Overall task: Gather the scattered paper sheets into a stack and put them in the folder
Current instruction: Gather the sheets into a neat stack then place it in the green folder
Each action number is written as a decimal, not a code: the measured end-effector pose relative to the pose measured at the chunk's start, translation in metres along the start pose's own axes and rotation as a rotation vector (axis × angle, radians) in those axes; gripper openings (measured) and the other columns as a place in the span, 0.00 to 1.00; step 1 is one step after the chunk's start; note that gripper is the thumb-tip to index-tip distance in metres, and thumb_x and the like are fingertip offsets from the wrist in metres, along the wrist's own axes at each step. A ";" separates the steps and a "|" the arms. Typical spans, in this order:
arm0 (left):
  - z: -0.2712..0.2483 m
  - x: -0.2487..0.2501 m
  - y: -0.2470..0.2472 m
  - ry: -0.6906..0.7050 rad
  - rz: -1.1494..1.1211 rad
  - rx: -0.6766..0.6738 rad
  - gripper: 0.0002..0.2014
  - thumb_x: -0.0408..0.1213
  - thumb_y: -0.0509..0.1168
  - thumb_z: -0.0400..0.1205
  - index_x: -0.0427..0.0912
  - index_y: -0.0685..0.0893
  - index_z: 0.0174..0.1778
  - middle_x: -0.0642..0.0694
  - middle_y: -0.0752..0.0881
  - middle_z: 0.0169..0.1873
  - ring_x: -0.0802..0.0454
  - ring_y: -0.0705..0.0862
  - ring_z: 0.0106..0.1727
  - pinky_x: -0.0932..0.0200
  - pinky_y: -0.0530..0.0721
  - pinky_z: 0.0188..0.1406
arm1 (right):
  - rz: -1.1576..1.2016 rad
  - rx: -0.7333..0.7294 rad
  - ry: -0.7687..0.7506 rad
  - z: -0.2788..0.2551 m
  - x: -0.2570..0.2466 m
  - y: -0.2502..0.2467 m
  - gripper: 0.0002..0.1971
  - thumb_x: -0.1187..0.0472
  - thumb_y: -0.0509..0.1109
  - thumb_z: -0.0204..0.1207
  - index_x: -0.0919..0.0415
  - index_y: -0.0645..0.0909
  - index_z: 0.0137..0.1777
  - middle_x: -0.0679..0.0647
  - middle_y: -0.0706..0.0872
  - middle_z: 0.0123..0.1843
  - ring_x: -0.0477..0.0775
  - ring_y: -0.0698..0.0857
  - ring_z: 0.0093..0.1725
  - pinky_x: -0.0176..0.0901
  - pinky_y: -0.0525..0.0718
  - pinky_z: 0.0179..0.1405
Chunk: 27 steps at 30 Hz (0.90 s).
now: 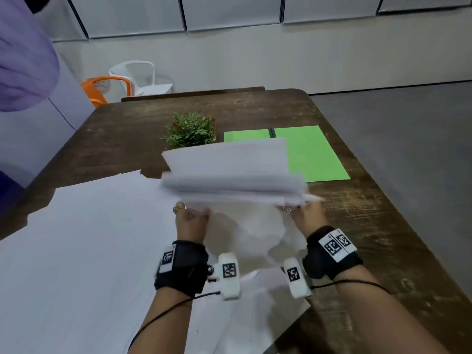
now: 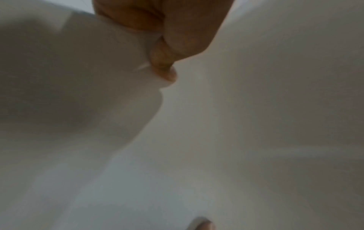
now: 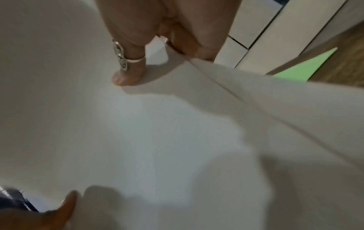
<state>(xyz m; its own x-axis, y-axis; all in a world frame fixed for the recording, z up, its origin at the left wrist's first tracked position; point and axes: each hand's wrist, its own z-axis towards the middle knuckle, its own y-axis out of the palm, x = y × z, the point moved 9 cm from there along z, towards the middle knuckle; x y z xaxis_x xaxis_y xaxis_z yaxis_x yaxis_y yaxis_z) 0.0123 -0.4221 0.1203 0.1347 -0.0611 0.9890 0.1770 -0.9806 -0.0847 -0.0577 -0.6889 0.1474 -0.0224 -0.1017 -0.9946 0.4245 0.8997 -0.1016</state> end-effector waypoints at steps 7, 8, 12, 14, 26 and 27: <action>-0.012 0.003 -0.013 0.126 0.065 0.134 0.16 0.20 0.64 0.76 0.36 0.76 0.59 0.44 0.81 0.49 0.47 0.81 0.51 0.61 0.76 0.54 | 0.188 0.082 0.052 -0.006 0.028 0.021 0.11 0.73 0.73 0.71 0.68 0.82 0.53 0.51 0.88 0.46 0.29 0.85 0.35 0.22 0.81 0.40; -0.015 0.001 -0.014 0.142 0.033 0.150 0.17 0.19 0.64 0.77 0.34 0.75 0.61 0.44 0.82 0.49 0.47 0.81 0.52 0.63 0.76 0.54 | 0.206 0.089 0.064 -0.007 0.028 0.023 0.09 0.74 0.72 0.71 0.69 0.82 0.51 0.47 0.89 0.42 0.30 0.85 0.35 0.24 0.82 0.42; -0.022 -0.001 -0.020 0.203 -0.064 0.200 0.13 0.20 0.62 0.79 0.37 0.75 0.56 0.43 0.82 0.50 0.47 0.81 0.51 0.67 0.75 0.50 | 0.269 0.103 0.077 -0.008 0.027 0.030 0.09 0.78 0.68 0.73 0.65 0.81 0.38 0.42 0.87 0.30 0.35 0.86 0.31 0.27 0.82 0.39; -0.021 -0.004 -0.021 0.207 -0.068 0.185 0.12 0.21 0.62 0.80 0.40 0.74 0.54 0.43 0.82 0.50 0.45 0.82 0.51 0.62 0.75 0.53 | 0.279 0.083 0.062 -0.010 0.026 0.033 0.06 0.77 0.68 0.73 0.68 0.81 0.45 0.45 0.87 0.33 0.33 0.85 0.30 0.24 0.80 0.33; -0.010 -0.005 -0.036 0.197 -0.028 0.109 0.20 0.39 0.69 0.79 0.39 0.74 0.65 0.44 0.82 0.56 0.45 0.82 0.59 0.55 0.78 0.60 | 0.138 -0.080 0.046 0.006 0.017 0.041 0.22 0.75 0.81 0.59 0.61 0.81 0.52 0.48 0.87 0.46 0.41 0.86 0.43 0.34 0.86 0.44; -0.010 -0.002 -0.037 0.221 -0.037 0.105 0.20 0.35 0.70 0.78 0.39 0.73 0.64 0.45 0.83 0.55 0.47 0.82 0.57 0.55 0.78 0.61 | 0.147 -0.099 0.044 0.008 0.014 0.041 0.24 0.75 0.81 0.58 0.65 0.80 0.55 0.50 0.87 0.47 0.46 0.86 0.45 0.34 0.86 0.44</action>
<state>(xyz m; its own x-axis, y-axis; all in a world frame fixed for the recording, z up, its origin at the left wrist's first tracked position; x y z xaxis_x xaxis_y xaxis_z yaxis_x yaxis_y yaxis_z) -0.0041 -0.3871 0.1232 -0.0877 -0.0765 0.9932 0.2795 -0.9589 -0.0492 -0.0336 -0.6563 0.1291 -0.0071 0.0510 -0.9987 0.3347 0.9412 0.0457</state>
